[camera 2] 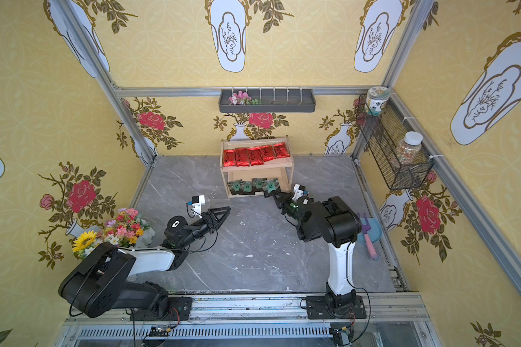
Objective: Place the tea bags on the shelf by color
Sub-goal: Place the tea bag on the shelf.
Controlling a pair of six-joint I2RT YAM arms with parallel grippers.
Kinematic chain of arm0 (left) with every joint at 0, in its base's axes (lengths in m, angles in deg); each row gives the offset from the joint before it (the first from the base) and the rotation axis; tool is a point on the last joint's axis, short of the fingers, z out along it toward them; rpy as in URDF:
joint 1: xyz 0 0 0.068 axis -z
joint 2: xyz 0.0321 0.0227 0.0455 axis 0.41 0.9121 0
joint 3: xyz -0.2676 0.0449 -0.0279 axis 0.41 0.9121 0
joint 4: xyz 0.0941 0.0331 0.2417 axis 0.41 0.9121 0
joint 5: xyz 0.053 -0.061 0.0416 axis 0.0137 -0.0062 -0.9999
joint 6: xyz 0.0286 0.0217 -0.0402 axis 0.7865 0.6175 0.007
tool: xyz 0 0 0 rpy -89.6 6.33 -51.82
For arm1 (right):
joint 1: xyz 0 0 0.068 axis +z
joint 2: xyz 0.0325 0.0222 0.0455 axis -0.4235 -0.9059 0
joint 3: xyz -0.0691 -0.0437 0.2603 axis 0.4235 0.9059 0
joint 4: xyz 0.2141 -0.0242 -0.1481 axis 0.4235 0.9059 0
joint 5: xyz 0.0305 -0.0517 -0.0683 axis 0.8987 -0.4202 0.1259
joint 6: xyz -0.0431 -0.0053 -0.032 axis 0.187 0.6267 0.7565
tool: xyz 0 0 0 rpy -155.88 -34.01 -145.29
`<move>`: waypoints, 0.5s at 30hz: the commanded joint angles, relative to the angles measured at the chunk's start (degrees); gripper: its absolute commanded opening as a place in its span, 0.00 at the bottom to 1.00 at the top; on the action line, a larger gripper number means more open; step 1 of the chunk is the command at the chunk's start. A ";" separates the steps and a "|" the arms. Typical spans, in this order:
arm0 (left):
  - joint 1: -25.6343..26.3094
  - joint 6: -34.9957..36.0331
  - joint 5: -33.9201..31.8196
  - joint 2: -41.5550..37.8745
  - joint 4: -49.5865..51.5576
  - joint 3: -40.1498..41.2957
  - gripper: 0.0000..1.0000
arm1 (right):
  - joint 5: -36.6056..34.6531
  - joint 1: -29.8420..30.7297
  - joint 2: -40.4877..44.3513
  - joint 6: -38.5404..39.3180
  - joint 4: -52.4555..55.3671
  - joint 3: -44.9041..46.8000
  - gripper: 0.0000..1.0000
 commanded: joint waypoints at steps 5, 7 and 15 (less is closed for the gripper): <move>-2.06 1.91 2.38 0.15 1.05 -0.20 0.51 | 1.44 -1.80 -2.76 0.78 1.84 -5.38 0.01; -2.27 1.97 2.57 0.17 1.05 -0.21 0.51 | 1.84 -2.27 -3.45 0.74 2.82 -6.72 0.02; -4.09 1.92 4.02 0.46 1.06 -0.36 0.51 | 3.84 -3.85 -5.15 1.00 7.53 -10.02 0.04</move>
